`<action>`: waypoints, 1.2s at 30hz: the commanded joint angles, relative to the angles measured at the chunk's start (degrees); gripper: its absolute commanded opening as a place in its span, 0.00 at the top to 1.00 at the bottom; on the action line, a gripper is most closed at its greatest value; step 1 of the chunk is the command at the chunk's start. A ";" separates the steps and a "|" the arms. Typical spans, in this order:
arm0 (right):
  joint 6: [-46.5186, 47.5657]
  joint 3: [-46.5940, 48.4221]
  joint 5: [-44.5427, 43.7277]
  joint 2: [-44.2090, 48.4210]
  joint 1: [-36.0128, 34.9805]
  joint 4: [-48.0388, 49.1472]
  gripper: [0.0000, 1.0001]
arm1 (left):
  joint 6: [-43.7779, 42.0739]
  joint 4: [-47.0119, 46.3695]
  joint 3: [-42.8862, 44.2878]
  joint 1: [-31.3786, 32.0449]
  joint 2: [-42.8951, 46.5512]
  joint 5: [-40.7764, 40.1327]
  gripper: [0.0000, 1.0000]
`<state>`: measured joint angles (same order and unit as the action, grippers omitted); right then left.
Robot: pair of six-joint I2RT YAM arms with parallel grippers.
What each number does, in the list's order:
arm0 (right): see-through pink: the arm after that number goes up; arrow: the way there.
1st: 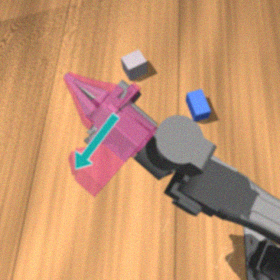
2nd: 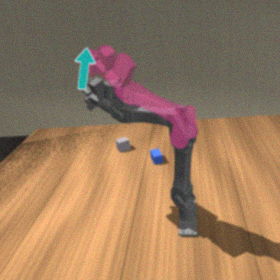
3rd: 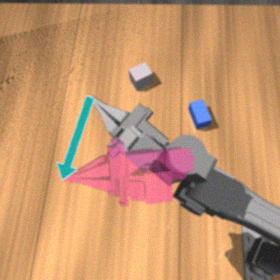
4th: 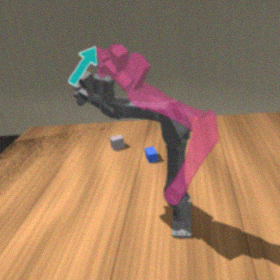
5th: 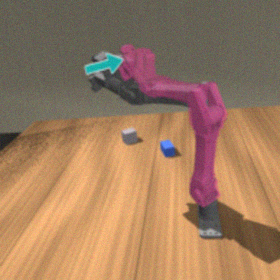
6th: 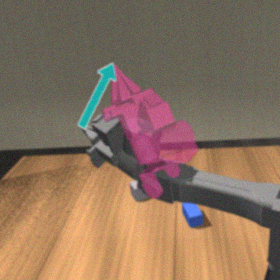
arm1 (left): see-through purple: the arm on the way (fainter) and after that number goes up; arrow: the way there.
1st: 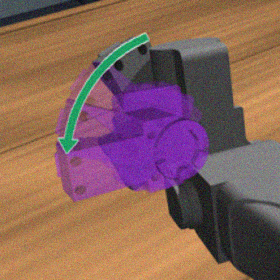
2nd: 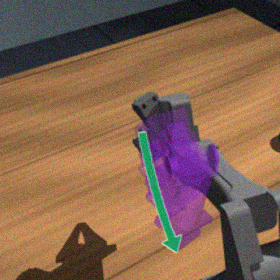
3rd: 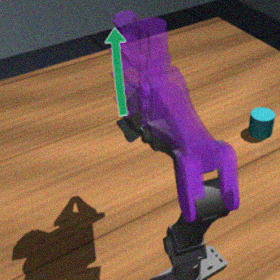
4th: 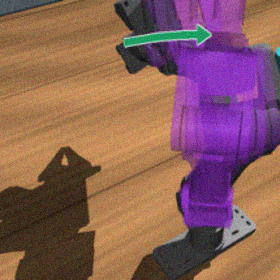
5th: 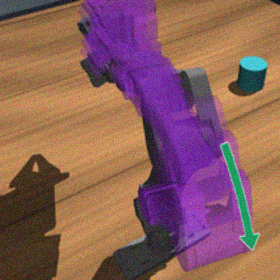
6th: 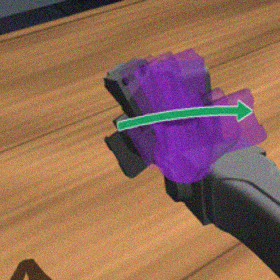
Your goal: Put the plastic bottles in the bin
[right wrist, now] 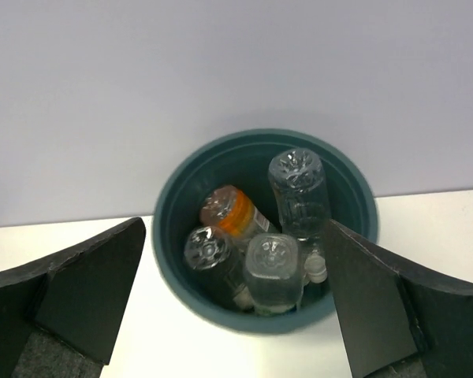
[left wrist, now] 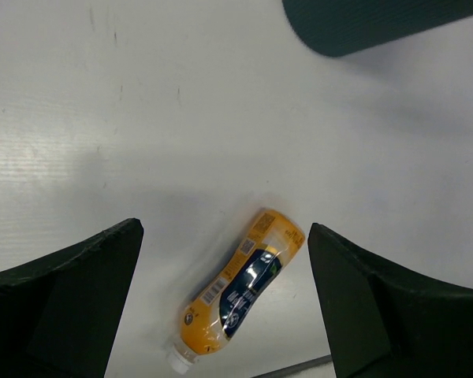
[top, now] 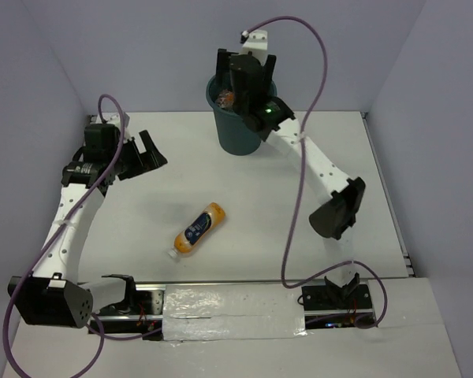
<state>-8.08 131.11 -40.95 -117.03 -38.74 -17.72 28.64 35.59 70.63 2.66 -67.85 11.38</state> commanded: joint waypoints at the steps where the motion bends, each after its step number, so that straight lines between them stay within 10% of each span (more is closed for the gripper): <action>1: -5.18 -0.66 4.12 12.16 -0.19 -7.92 0.00 | -2.53 0.95 -2.25 4.44 -0.34 -1.41 0.01; 5: -8.88 -18.46 5.17 24.46 -0.02 -10.41 0.00 | -4.73 4.48 -2.43 19.62 -3.94 -10.99 0.01; 14: -16.44 -40.47 4.48 44.78 0.07 -13.66 0.00 | -9.31 9.05 -4.89 29.41 -7.64 -14.27 0.01; 32: -17.94 -44.10 4.91 47.07 -0.02 -15.42 0.00 | -5.35 5.89 -8.76 37.68 -26.36 -20.25 0.01; 36: -17.85 -43.22 4.83 46.46 -0.02 -16.03 0.00 | -4.74 3.87 -7.97 38.48 -29.17 -19.03 0.16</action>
<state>-25.69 86.91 -36.10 -71.05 -38.70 -33.67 22.85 41.47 61.49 40.49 -95.70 -7.88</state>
